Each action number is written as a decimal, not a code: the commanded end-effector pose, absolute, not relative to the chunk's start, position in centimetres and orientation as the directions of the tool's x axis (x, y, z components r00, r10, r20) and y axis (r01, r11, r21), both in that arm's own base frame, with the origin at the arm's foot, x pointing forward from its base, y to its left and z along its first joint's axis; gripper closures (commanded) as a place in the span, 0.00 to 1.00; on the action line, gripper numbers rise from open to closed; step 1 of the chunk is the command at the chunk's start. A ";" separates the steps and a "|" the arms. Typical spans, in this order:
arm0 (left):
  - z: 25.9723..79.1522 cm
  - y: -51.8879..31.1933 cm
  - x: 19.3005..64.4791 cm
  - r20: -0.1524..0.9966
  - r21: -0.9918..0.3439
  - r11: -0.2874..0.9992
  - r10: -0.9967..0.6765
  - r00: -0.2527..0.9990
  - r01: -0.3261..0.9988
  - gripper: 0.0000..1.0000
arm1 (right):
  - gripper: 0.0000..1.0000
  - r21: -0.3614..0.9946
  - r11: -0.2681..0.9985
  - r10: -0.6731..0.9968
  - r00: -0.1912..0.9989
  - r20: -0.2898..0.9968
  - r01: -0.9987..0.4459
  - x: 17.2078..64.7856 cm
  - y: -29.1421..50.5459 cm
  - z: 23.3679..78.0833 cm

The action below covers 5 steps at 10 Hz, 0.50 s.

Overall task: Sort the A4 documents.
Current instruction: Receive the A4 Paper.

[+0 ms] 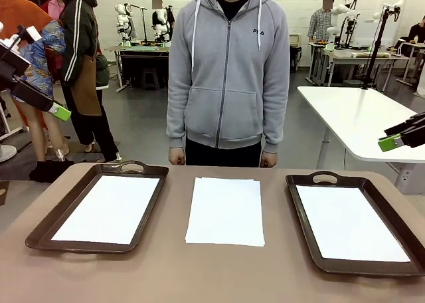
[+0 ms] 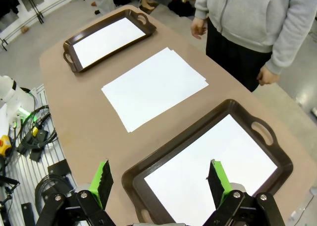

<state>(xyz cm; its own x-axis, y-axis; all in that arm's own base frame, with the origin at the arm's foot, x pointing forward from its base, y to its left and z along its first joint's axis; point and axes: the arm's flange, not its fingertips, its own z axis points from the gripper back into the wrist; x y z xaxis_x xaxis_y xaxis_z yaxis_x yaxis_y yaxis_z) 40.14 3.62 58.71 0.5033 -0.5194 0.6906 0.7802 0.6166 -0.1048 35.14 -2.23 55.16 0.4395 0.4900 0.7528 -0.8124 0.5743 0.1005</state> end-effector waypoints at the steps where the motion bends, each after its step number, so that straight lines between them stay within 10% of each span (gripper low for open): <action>1: 58.9 4.0 40.8 0.723 -0.150 0.618 -0.464 0.512 0.771 0.00 | 0.00 0.101 0.571 0.489 0.436 0.756 -0.815 35.2 -2.2 55.1; 5: 58.5 3.8 40.6 0.726 -0.180 0.633 -0.431 0.536 0.753 0.00 | 0.00 0.101 0.571 0.489 0.436 0.756 -0.815 35.2 -2.2 55.1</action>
<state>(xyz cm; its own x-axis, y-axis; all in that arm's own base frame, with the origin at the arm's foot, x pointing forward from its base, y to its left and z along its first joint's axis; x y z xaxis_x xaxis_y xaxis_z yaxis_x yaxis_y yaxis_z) 40.47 4.07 58.47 0.5254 -0.4584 0.7168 0.7617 0.6288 -0.1561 35.14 -2.23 55.16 0.4396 0.4900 0.7528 -0.8124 0.5744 0.1005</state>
